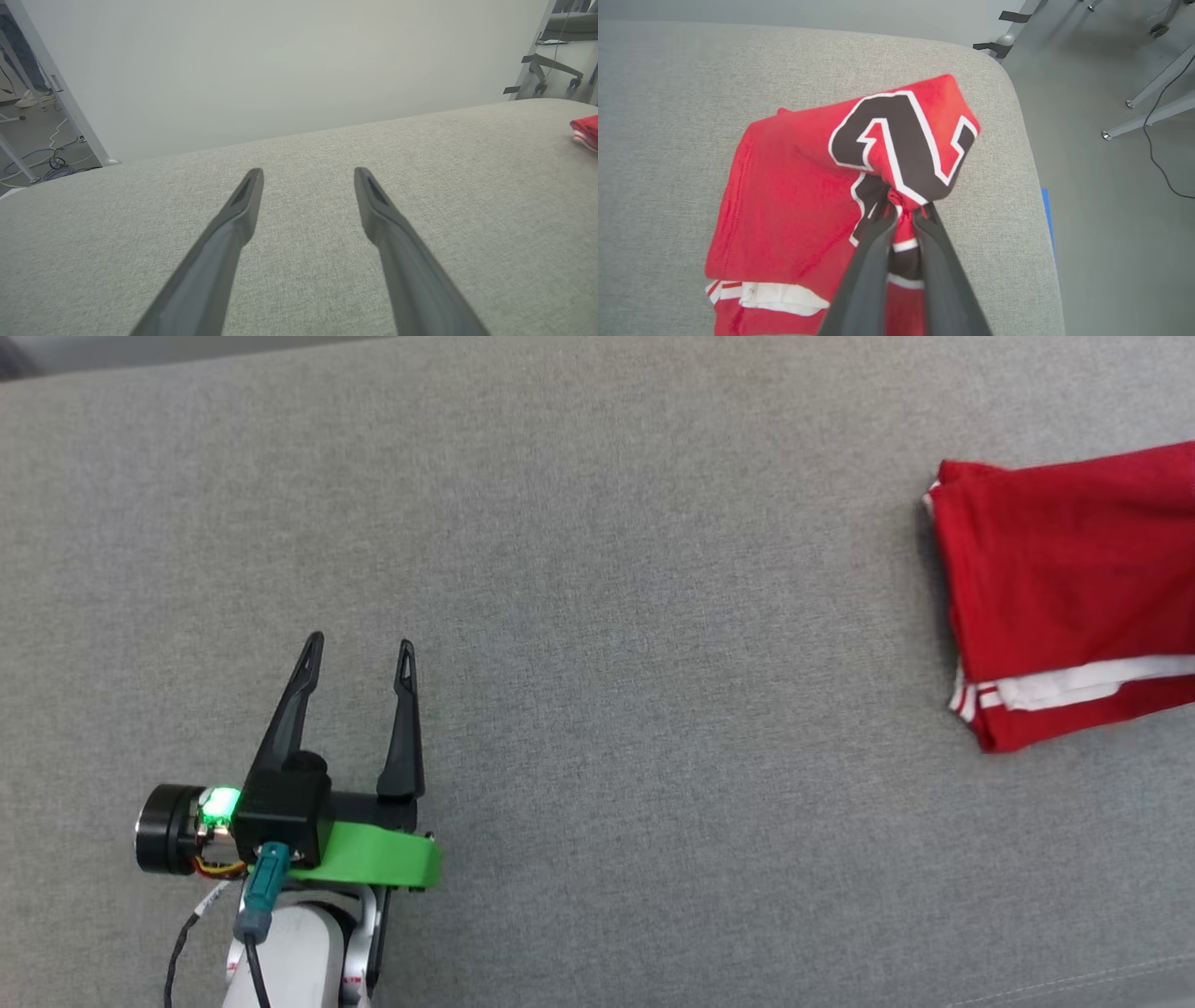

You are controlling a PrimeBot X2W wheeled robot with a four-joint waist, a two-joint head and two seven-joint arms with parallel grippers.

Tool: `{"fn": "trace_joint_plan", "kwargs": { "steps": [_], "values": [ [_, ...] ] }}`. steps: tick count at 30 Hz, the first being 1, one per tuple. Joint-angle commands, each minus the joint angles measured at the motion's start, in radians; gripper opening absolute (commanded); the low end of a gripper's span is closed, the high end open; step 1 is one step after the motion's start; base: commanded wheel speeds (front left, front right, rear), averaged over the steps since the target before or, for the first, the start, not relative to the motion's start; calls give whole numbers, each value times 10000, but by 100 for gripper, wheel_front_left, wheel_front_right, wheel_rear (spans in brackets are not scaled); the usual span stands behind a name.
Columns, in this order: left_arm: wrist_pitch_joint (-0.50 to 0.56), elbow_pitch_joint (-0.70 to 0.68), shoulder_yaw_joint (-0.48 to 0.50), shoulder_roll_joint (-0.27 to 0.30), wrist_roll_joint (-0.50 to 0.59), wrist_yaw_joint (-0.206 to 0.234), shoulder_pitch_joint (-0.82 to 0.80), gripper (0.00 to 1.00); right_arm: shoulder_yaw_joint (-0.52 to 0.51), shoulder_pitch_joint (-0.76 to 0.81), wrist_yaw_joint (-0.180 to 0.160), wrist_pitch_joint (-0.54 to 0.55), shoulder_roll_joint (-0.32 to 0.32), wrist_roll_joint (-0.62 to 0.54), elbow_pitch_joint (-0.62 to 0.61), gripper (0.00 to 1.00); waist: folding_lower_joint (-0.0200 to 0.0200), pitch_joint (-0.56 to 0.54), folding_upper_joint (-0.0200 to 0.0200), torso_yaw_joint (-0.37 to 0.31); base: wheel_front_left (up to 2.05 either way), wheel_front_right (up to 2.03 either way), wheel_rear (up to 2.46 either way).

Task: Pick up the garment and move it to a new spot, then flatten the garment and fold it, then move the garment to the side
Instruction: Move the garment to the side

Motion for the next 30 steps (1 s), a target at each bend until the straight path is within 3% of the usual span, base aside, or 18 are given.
{"fn": "trace_joint_plan", "kwargs": {
  "steps": [1, 14, 18, 19, 20, 21, 30],
  "values": [
    [-59, -109, -16, 111, 141, -24, -247, 100, -201, -306, -2, -116, -177, -195, 252, 0, -1, 893, -1, 69, 0, 0, 0],
    [-59, -672, -298, 194, 157, 28, -914, 100, -1435, -1531, -2, -502, -1233, -1122, 2794, 0, -1, 2205, -1, 632, 0, 0, 0],
    [-59, -739, -354, 237, 132, 80, -1074, 100, -1327, -2107, -2, -1011, -1084, -1176, 4045, 0, -1, 2409, -1, 771, 0, 0, 0],
    [-59, -736, -359, 242, 127, 96, -1086, 100, -1248, -2174, -2, -1094, -1022, -1219, 4232, 9, -1, 2406, -1, 783, 0, 0, 0],
    [-59, -727, -366, 244, 121, 108, -1090, 100, -1209, -2236, -2, -1225, -982, -1303, 4406, 69, -1, 2383, -1, 793, 0, 0, 0],
    [-59, -710, -376, 246, 114, 121, -1086, 100, -1172, -2314, -2, -1396, -928, -1409, 4631, 100, -1, 2334, -1, 805, 0, 0, 0],
    [-59, -582, -418, 205, 42, 302, -776, 100, -857, -2550, -2, -3112, -640, -1924, 5780, 100, -1, 1417, -1, 791, 0, 0, 0]
  ]
}}
